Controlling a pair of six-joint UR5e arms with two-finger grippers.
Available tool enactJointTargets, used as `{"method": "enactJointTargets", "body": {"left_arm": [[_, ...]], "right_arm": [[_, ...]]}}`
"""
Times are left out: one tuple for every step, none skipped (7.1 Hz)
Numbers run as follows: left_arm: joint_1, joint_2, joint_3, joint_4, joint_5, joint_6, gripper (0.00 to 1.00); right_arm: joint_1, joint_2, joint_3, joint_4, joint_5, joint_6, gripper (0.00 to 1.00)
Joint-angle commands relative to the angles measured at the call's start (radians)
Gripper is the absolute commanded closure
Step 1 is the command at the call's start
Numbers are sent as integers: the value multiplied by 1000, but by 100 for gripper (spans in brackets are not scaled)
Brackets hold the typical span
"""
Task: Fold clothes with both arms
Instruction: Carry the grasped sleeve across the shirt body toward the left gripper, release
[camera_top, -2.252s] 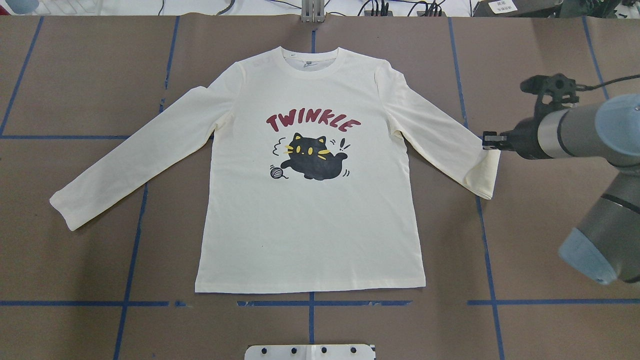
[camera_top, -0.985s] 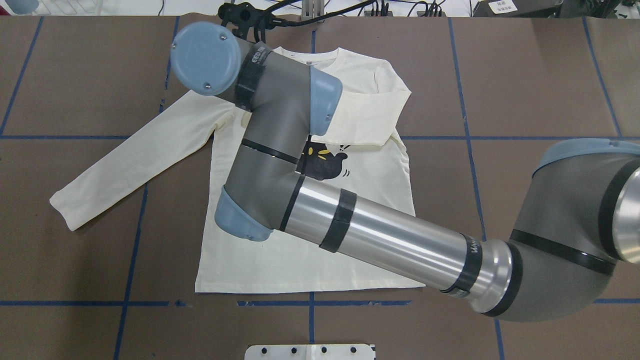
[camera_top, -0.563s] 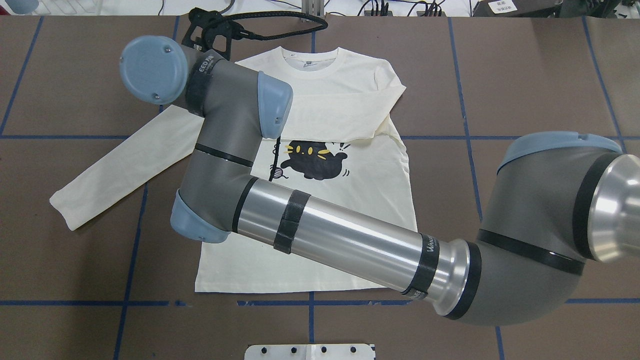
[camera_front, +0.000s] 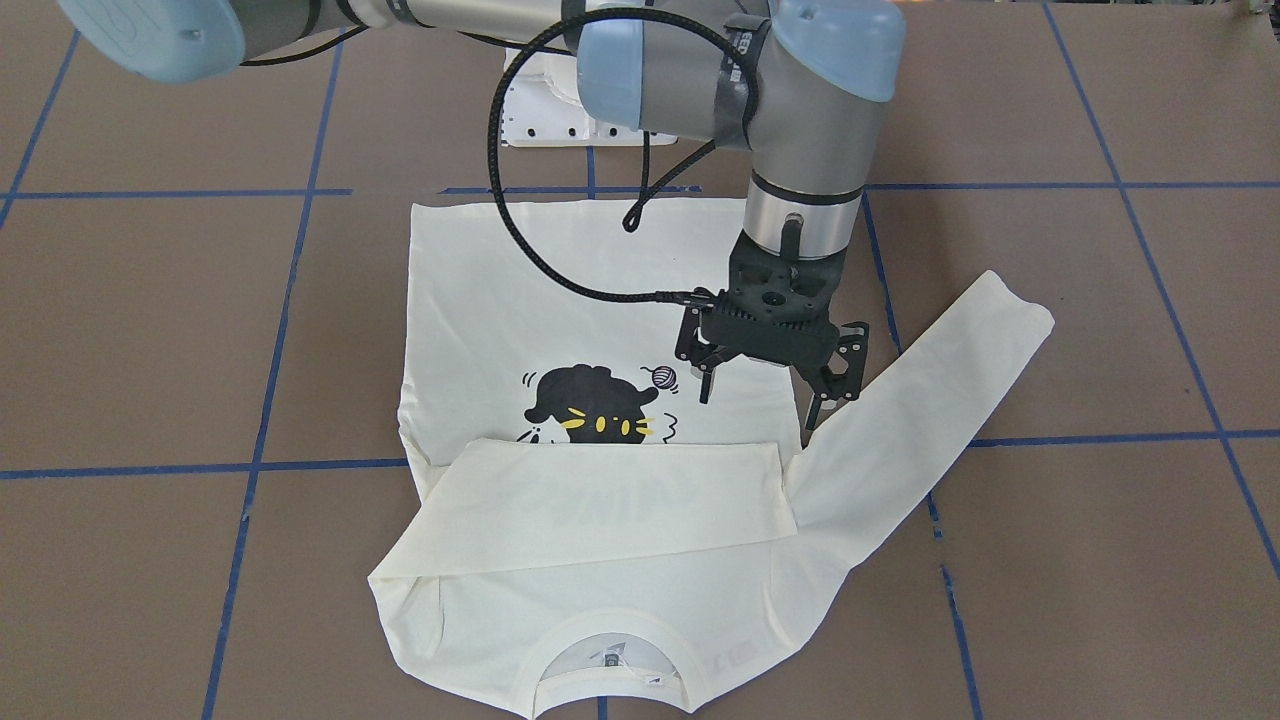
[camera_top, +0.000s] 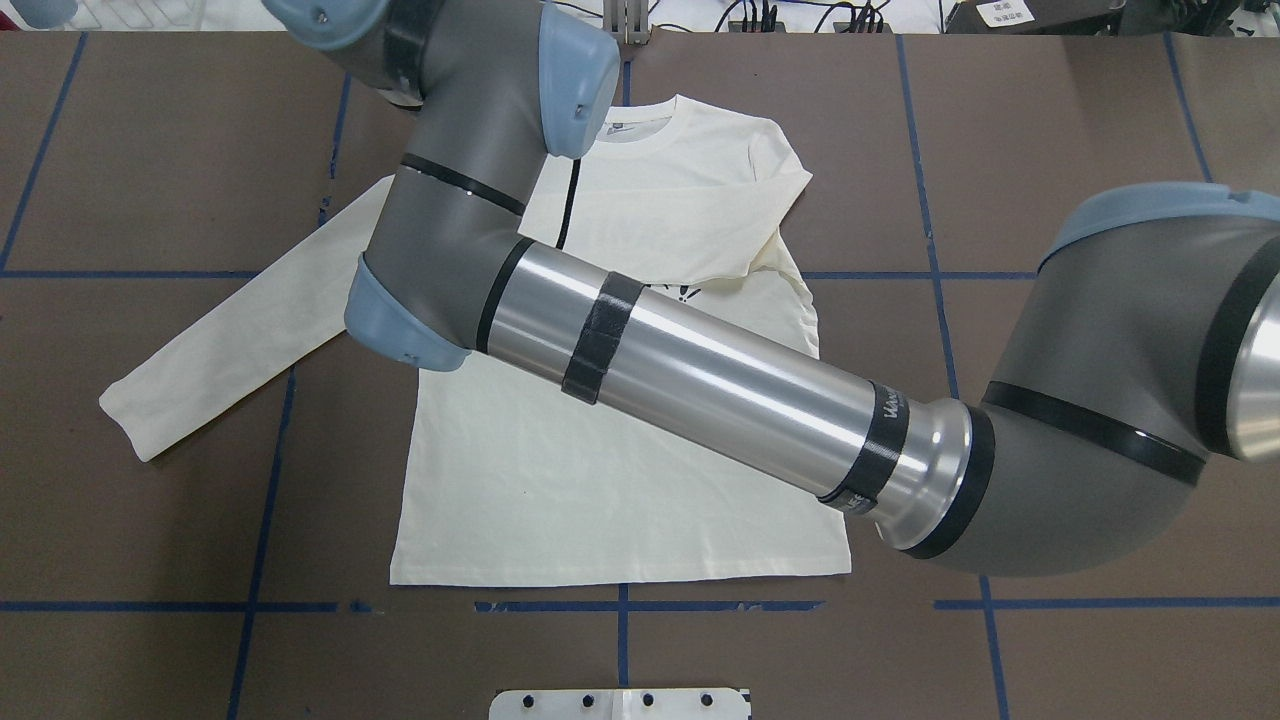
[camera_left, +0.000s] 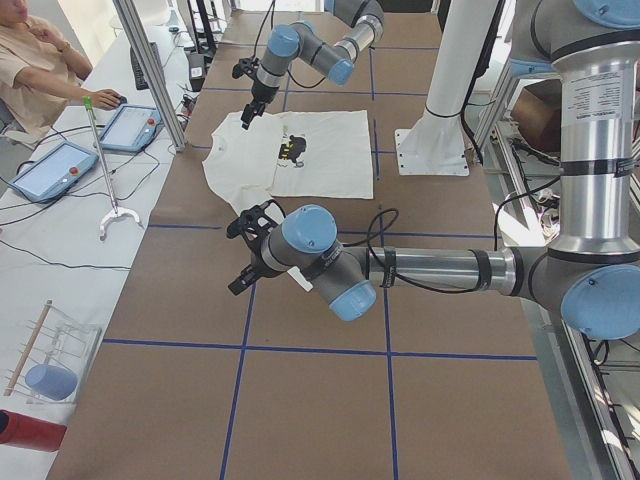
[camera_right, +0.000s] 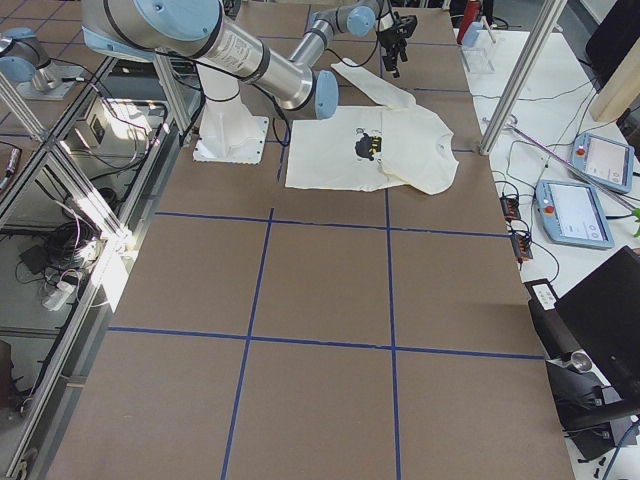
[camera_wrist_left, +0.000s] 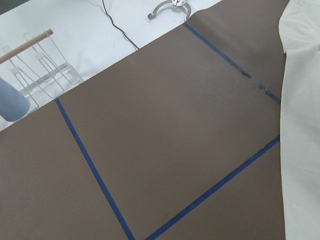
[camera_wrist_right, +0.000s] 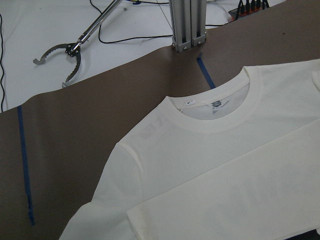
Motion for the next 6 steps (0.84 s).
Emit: {"method": "enactJointTargets", "body": {"left_arm": [[108, 7, -4, -143, -65, -72, 0], [191, 4, -10, -145, -81, -140, 0], [231, 16, -16, -145, -72, -153, 0], [274, 62, -41, -147, -31, -159, 0], [343, 122, -97, -148, 58, -206, 0], [434, 166, -132, -151, 162, -268, 0]], "right_arm": [[105, -187, 239, -111, 169, -200, 0], [160, -330, 405, -160, 214, -323, 0], [216, -559, 652, -182, 264, -482, 0], [304, -736, 796, -181, 368, -660, 0], [369, -884, 863, -153, 439, -832, 0], [427, -1019, 880, -47, 511, -929, 0]]}}
